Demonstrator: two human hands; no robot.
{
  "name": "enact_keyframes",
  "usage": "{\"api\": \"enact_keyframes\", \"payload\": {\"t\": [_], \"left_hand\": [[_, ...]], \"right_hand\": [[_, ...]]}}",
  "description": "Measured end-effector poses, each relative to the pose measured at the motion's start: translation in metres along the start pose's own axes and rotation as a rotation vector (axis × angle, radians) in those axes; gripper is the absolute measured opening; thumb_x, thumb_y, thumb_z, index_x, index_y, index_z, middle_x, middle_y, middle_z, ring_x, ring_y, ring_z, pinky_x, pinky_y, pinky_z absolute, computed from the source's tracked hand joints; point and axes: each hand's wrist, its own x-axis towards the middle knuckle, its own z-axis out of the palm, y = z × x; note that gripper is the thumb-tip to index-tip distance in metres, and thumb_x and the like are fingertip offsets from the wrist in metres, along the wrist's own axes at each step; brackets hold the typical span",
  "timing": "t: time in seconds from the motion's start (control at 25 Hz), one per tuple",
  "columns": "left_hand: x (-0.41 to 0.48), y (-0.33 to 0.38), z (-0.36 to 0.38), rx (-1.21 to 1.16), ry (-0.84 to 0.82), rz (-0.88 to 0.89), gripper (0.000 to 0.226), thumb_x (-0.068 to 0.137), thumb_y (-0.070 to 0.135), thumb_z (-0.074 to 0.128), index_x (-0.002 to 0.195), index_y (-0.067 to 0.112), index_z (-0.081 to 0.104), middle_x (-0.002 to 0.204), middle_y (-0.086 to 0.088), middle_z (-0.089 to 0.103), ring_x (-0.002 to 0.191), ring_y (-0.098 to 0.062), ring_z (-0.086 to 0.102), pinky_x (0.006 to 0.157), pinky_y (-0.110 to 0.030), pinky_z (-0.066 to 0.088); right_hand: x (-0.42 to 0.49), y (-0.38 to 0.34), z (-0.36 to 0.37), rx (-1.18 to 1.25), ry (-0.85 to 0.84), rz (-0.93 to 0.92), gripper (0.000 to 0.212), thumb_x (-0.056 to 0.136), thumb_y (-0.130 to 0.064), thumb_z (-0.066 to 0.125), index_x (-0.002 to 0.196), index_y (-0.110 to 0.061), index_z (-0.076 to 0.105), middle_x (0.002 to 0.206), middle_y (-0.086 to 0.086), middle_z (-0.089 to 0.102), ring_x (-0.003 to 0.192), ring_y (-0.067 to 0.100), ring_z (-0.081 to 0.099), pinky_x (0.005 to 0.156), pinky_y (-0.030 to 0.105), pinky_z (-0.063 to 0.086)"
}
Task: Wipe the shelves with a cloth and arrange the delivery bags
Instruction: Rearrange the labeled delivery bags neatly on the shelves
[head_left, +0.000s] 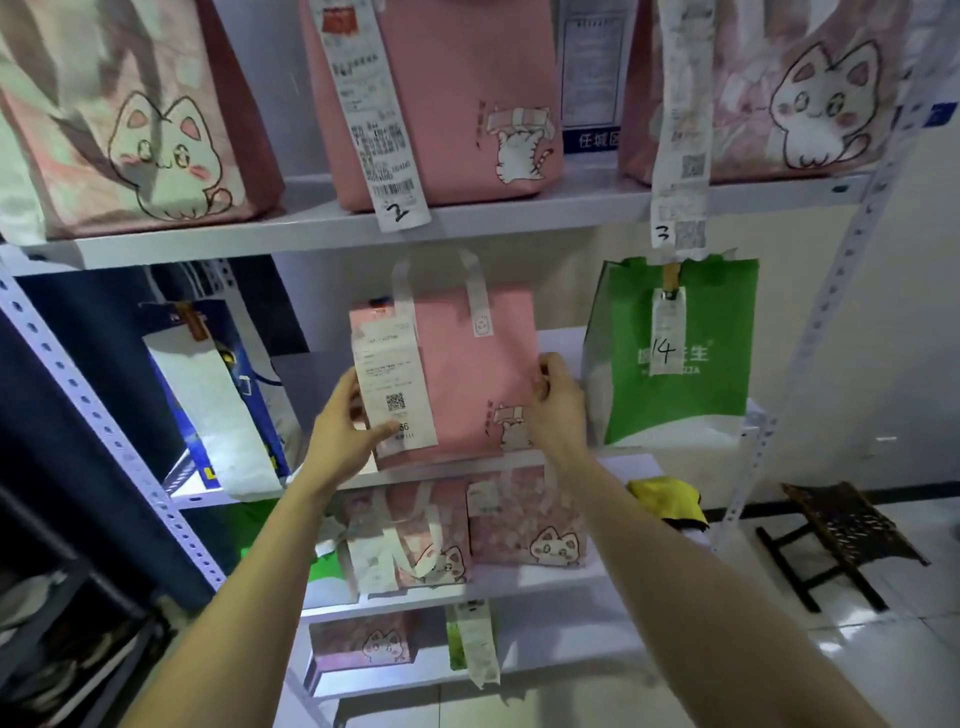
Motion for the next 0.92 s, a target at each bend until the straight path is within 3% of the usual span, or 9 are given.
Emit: {"api": "enact_keyframes", "payload": {"t": [0.12,0.16,0.24,0.36,0.48,0.56,0.68,0.84,0.92], "left_hand": [[0.03,-0.009,0.038,0.044,0.064,-0.093,0.077,0.085,0.007,0.089,0.149,0.022,0.048,0.138,0.006,0.068,0.127,-0.025,0.066,0.1,-0.043,0.054],[0.036,-0.016,0.049,0.048,0.073,-0.103,0.074,0.086,0.008,0.089,0.147,0.021,0.049,0.138,0.003,0.069,0.125,-0.027,0.067,0.097,-0.043,0.054],[0.046,-0.028,0.063,0.04,0.058,-0.083,0.071,0.086,0.013,0.089,0.144,0.024,0.05,0.136,0.002,0.071,0.118,-0.025,0.068,0.091,-0.038,0.054],[0.062,-0.04,0.064,-0.046,0.01,-0.104,0.071,0.084,0.016,0.093,0.14,0.028,0.051,0.13,0.005,0.074,0.113,-0.02,0.072,0.094,-0.041,0.059],[0.068,-0.039,0.068,-0.093,-0.007,-0.121,0.07,0.083,0.015,0.095,0.138,0.028,0.053,0.129,0.004,0.075,0.115,-0.023,0.074,0.099,-0.056,0.062],[0.068,-0.034,0.076,-0.115,-0.01,-0.125,0.069,0.084,0.017,0.094,0.137,0.032,0.053,0.129,0.005,0.075,0.114,-0.023,0.074,0.095,-0.06,0.063],[0.065,-0.024,0.092,-0.102,-0.024,-0.12,0.071,0.086,0.015,0.093,0.141,0.031,0.051,0.132,0.002,0.073,0.116,-0.025,0.073,0.097,-0.06,0.062],[0.06,0.014,0.132,-0.061,-0.06,-0.096,0.083,0.09,0.012,0.089,0.158,0.021,0.044,0.148,-0.004,0.066,0.13,-0.03,0.066,0.105,-0.054,0.058],[0.059,0.039,0.163,-0.018,-0.104,-0.078,0.084,0.094,0.009,0.084,0.164,0.018,0.038,0.157,-0.007,0.06,0.141,-0.031,0.06,0.112,-0.056,0.053]], "right_hand": [[0.025,0.018,-0.003,-0.185,-0.188,0.094,0.034,0.098,0.003,0.052,0.124,-0.015,0.065,0.098,-0.003,0.072,0.086,0.02,0.069,0.074,0.033,0.058],[0.026,0.029,-0.011,-0.202,-0.127,0.084,0.027,0.1,-0.004,0.056,0.12,-0.017,0.068,0.098,-0.007,0.072,0.086,0.014,0.069,0.08,0.035,0.061],[0.024,0.055,-0.044,-0.241,0.281,-0.024,0.011,0.1,-0.021,0.06,0.109,-0.021,0.065,0.099,-0.01,0.064,0.086,0.009,0.062,0.083,0.033,0.059],[0.032,0.092,-0.111,-0.326,0.771,0.012,0.037,0.098,-0.039,0.062,0.124,-0.015,0.05,0.121,0.002,0.049,0.109,0.022,0.053,0.098,0.036,0.052],[0.049,0.121,-0.157,-0.325,0.687,0.297,0.074,0.098,-0.045,0.069,0.153,-0.008,0.037,0.15,0.013,0.046,0.14,0.031,0.044,0.12,0.043,0.039],[0.054,0.138,-0.171,-0.273,0.518,0.425,0.057,0.103,-0.04,0.067,0.148,-0.009,0.05,0.145,0.014,0.059,0.133,0.035,0.056,0.108,0.045,0.049],[0.041,0.157,-0.183,-0.18,0.502,0.341,0.01,0.108,-0.022,0.056,0.111,-0.021,0.065,0.105,0.006,0.073,0.094,0.031,0.068,0.078,0.043,0.056],[-0.004,0.176,-0.217,-0.156,0.689,0.209,0.013,0.109,-0.025,0.052,0.098,-0.03,0.057,0.079,-0.005,0.065,0.069,0.024,0.064,0.057,0.037,0.051],[-0.025,0.182,-0.238,-0.16,0.726,0.182,0.014,0.11,-0.026,0.052,0.098,-0.031,0.057,0.075,-0.007,0.062,0.063,0.017,0.059,0.056,0.031,0.044]]}}
